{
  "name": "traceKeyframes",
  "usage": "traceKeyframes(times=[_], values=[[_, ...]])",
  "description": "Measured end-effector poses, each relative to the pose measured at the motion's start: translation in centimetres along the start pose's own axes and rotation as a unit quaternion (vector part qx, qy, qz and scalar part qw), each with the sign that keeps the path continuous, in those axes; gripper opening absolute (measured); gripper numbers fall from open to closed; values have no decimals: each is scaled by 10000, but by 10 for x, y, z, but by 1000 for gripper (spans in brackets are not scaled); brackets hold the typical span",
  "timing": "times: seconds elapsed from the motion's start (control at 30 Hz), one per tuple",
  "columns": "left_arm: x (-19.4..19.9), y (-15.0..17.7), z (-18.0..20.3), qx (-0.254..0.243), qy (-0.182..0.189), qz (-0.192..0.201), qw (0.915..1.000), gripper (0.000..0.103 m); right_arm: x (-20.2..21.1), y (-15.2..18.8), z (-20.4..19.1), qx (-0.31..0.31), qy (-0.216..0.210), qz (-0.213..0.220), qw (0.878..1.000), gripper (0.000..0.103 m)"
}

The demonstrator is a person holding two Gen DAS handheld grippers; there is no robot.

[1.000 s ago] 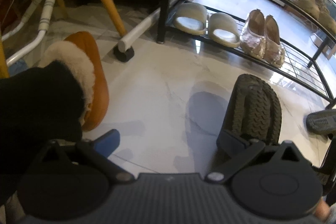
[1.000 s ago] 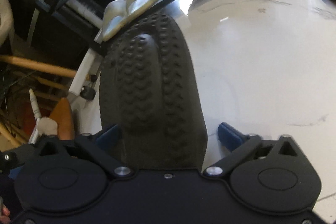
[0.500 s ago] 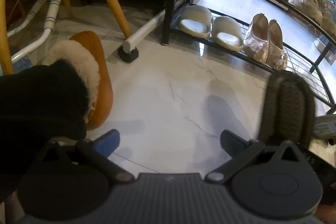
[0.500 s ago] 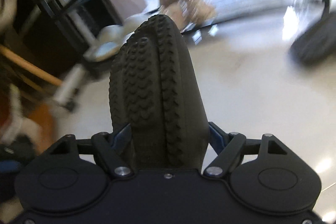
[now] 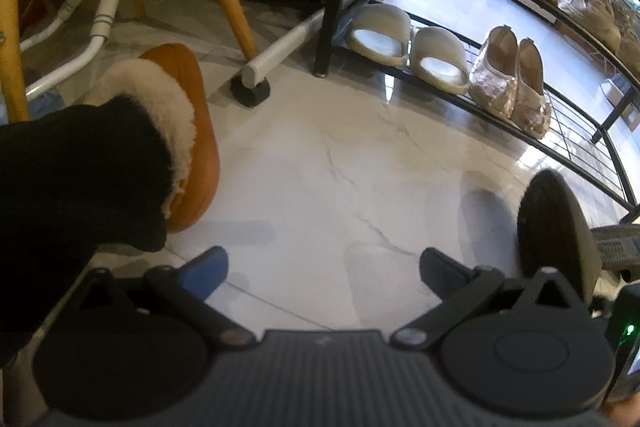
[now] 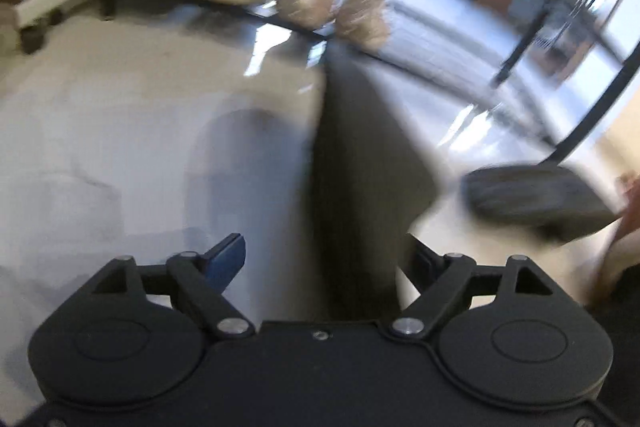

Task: Organize scattered shoes
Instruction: 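Turn the black slipper upright with the right gripper and lower it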

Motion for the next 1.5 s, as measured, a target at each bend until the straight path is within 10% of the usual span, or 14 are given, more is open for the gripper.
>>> traceKeyframes(times=[0.37, 0.7, 0.8, 0.93, 1.37, 1.5], values=[[0, 1, 3, 25, 44, -13, 10000, 102, 27, -9, 57, -2132, -926, -56, 9726, 103], [-1, 3, 0, 74, -6, -74, 9999, 102, 13, 0, 63, -2481, -1328, -379, 9588, 103], [-1, 3, 1, 68, -2, -81, 9999, 102, 10, -2, 58, -3262, -1742, -524, 9276, 103], [0, 3, 1, 38, -22, -41, 10000, 102, -5, -5, 47, -4971, -2529, -769, 8265, 103], [12, -8, 4, 11, -103, 346, 9993, 102, -68, -28, 13, -5444, -1143, -1682, 8138, 103], [15, -12, 7, -171, -125, 496, 9985, 102, -83, -33, 4, -5271, -431, -1909, 8270, 103]])
Point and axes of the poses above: each gripper's, at about its wrist camera, not at the fingertips, and x roughly against the way its jaws point, z to its right, y to its underside, the point moved 4 cm from there along -x, roughly the way its jaws point, and after that the axes turned 4 degrees about y, right-handed, at the moved point
